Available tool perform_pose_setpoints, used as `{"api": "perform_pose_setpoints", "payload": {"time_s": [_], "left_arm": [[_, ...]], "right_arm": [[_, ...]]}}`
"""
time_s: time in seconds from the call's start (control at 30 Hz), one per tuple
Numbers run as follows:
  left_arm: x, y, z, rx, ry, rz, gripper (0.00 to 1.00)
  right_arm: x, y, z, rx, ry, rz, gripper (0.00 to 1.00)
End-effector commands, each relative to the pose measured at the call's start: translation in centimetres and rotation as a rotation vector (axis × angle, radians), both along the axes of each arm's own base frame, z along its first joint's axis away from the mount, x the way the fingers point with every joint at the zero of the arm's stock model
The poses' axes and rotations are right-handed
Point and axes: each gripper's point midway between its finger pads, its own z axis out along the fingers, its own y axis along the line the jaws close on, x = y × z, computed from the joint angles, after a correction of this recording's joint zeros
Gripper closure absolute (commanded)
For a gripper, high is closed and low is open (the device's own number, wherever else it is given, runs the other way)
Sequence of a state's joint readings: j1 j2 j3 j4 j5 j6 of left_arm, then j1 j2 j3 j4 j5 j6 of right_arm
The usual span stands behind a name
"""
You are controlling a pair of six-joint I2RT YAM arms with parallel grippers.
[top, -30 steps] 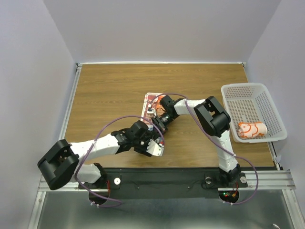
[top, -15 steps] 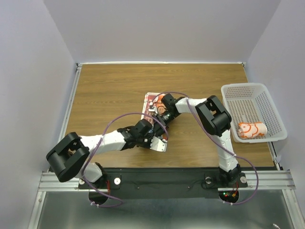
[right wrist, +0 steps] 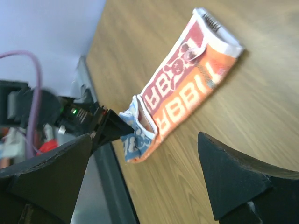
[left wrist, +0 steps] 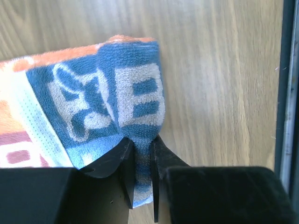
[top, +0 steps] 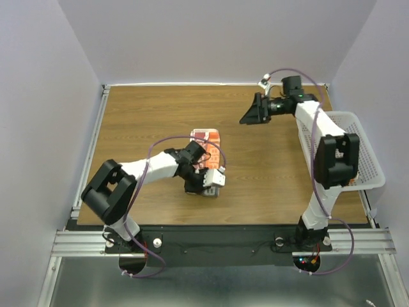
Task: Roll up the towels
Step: Roll the towel
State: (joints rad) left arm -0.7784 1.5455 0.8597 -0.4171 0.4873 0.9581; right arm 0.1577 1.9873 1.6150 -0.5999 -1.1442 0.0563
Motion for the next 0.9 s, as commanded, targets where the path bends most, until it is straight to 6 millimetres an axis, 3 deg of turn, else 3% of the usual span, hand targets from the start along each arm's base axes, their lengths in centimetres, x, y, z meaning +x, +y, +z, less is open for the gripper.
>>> {"api": "perform_pose_setpoints", "payload": {"time_s": [0.0, 0.03, 0.1, 0.17, 0.2, 0.33, 0.37, 0.43, 0.47, 0.53, 0.6, 0.87], "left_arm": [[-1.6, 0.9, 0.7, -0.002, 0.274, 0.057, 0.79], [-1.2, 1.4, -0.1, 0.022, 0.321, 0.081, 0.79], [-0.8, 1.4, 0.2, 0.022, 0.379, 0.087, 0.78], [-0.3, 2.0, -0.7, 0.032, 0.458, 0.121, 0.76], [-0.1, 1.7, -0.5, 0.019, 0.488, 0.119, 0.75], [1.3, 1.9, -2.1, 0.032, 0.607, 0.172, 0.73], [1.9, 2.0, -2.3, 0.028, 0.626, 0.189, 0.72], [2.7, 1.7, -2.7, 0.027, 0.689, 0.207, 0.69], [3.0, 1.7, -2.9, 0.027, 0.708, 0.209, 0.68], [4.0, 1.6, -2.8, 0.022, 0.737, 0.221, 0.68], [4.5, 1.6, -3.7, 0.03, 0.756, 0.237, 0.68], [5.7, 1.9, -4.8, 0.042, 0.794, 0.279, 0.68]], "right_arm": [[-1.4, -2.0, 5.2, -0.089, -0.216, -0.063, 0.0], [-2.0, -2.4, 5.2, -0.113, -0.26, -0.062, 0.0], [-3.2, -3.5, 6.5, -0.173, -0.347, -0.102, 0.0], [-4.7, -4.3, 6.3, -0.215, -0.403, -0.102, 0.0], [-5.6, -4.7, 7.6, -0.235, -0.467, -0.115, 0.0], [-9.5, -3.8, 6.4, -0.377, -0.567, 0.045, 0.0], [-11.6, -2.7, 5.7, -0.386, -0.547, 0.114, 0.0], [-13.3, -2.1, 5.1, -0.418, -0.577, 0.155, 0.0], [-14.6, -1.0, 3.9, -0.427, -0.581, 0.208, 0.0], [-15.0, -0.6, 2.3, -0.495, -0.597, 0.239, 0.0], [-15.9, 1.4, 1.0, -0.526, -0.638, 0.317, 0.01], [-15.0, 7.3, -3.6, -0.615, -0.84, 0.409, 0.1]]}}
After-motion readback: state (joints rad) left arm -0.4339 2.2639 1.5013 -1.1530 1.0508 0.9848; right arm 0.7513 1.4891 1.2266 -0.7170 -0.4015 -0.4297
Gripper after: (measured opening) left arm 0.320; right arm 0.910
